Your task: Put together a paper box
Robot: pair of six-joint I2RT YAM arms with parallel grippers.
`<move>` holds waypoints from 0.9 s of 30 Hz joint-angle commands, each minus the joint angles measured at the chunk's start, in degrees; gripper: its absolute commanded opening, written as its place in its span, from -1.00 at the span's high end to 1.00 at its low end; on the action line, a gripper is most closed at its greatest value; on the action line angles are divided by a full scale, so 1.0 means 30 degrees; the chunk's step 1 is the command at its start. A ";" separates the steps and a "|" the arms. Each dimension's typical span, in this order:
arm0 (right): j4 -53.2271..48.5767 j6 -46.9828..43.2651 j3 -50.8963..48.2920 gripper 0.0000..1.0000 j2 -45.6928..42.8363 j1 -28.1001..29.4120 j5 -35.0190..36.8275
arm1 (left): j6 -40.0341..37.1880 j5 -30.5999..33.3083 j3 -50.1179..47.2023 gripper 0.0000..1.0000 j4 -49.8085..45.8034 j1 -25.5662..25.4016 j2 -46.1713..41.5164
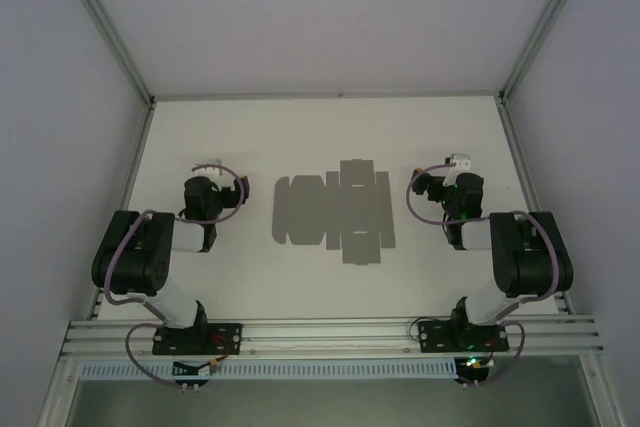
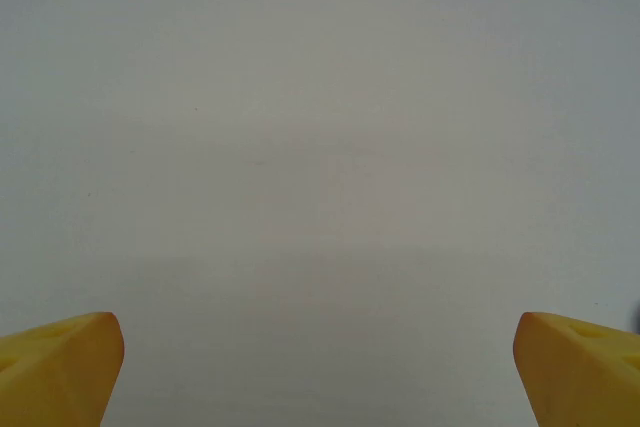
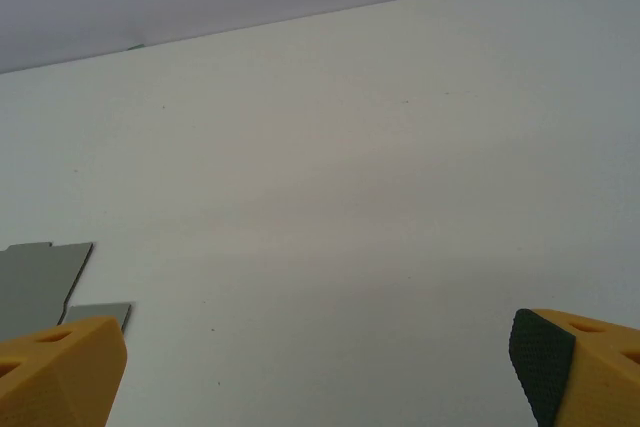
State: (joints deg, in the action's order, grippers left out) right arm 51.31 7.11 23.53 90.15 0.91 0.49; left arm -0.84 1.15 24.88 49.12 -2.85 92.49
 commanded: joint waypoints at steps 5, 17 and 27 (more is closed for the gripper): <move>0.0006 0.0288 -0.0182 -1.00 -0.0383 -0.0094 -0.0310 | 0.0205 0.0088 -0.0152 -1.00 -0.0298 0.0142 -0.0507; -0.0023 0.0324 -0.0160 -1.00 -0.0401 -0.0088 -0.0310 | 0.0212 0.0072 -0.0083 -1.00 -0.0400 0.0140 -0.0478; 0.0025 0.0337 -0.0181 -1.00 -0.0459 -0.0091 -0.0190 | 0.0238 0.0049 0.0099 -1.00 -0.0898 0.0174 -0.0649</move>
State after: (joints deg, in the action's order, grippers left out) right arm 51.31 7.11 23.49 90.15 0.91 0.34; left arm -0.84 1.15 24.88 48.01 -2.85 92.47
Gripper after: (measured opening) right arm 0.999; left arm 0.998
